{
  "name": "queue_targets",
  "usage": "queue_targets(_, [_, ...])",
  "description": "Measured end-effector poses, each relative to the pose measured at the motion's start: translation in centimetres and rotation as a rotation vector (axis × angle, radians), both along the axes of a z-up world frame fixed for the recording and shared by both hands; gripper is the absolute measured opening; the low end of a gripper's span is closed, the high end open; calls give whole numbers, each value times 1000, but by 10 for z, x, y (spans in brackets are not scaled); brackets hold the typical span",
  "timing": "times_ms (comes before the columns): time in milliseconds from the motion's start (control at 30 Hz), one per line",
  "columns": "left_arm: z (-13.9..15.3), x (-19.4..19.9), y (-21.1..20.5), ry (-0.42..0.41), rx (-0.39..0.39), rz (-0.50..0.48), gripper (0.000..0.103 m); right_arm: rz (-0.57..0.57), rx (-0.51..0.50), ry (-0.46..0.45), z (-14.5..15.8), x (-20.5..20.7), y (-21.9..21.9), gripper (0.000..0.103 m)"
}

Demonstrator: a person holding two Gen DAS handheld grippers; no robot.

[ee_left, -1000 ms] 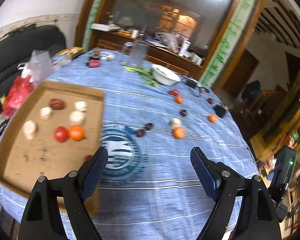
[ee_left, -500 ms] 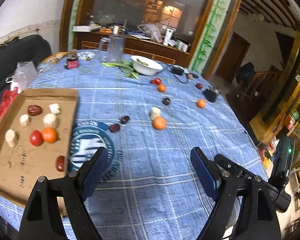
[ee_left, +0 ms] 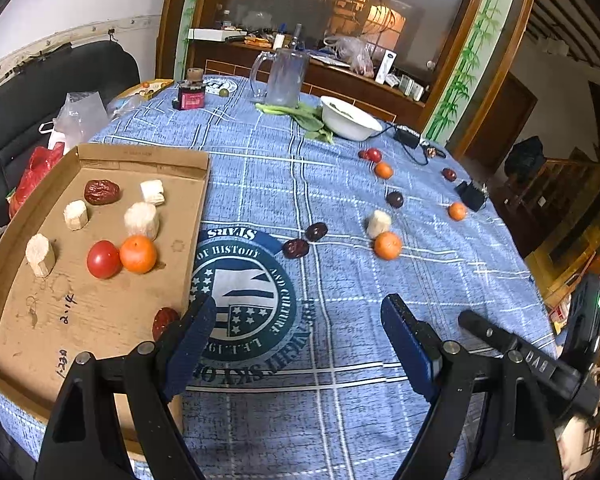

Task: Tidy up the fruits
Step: 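Move both tools back out to the fruits, right gripper toward an orange, then grasp the orange with the right gripper while the left gripper grasps a dark date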

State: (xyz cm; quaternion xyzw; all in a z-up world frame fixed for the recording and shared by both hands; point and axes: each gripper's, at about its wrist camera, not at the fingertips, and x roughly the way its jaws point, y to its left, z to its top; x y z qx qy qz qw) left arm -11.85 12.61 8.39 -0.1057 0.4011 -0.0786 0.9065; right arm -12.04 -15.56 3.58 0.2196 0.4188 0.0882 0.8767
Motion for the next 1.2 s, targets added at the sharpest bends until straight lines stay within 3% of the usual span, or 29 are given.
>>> queue_targets(333, [-11, 13, 15, 18, 39, 18, 84, 157, -225, 13, -9, 82, 48, 68])
queue_targets(600, [-16, 31, 28, 41, 31, 60, 84, 203, -261, -1, -22, 120, 68, 61])
queue_targets(767, [-19, 44, 13, 42, 48, 19, 82, 209, -300, -20, -22, 122, 74, 53])
queue_targets(933, [-23, 63, -17, 43, 122, -68, 68, 239, -299, -35, -22, 123, 79, 37])
queue_targets(1033, [-37, 83, -29, 90, 132, -96, 55, 244, -305, -42, -22, 122, 80, 37])
queue_targets(1200, [-55, 101, -34, 130, 128, -91, 51, 227, -274, -35, -22, 121, 70, 36])
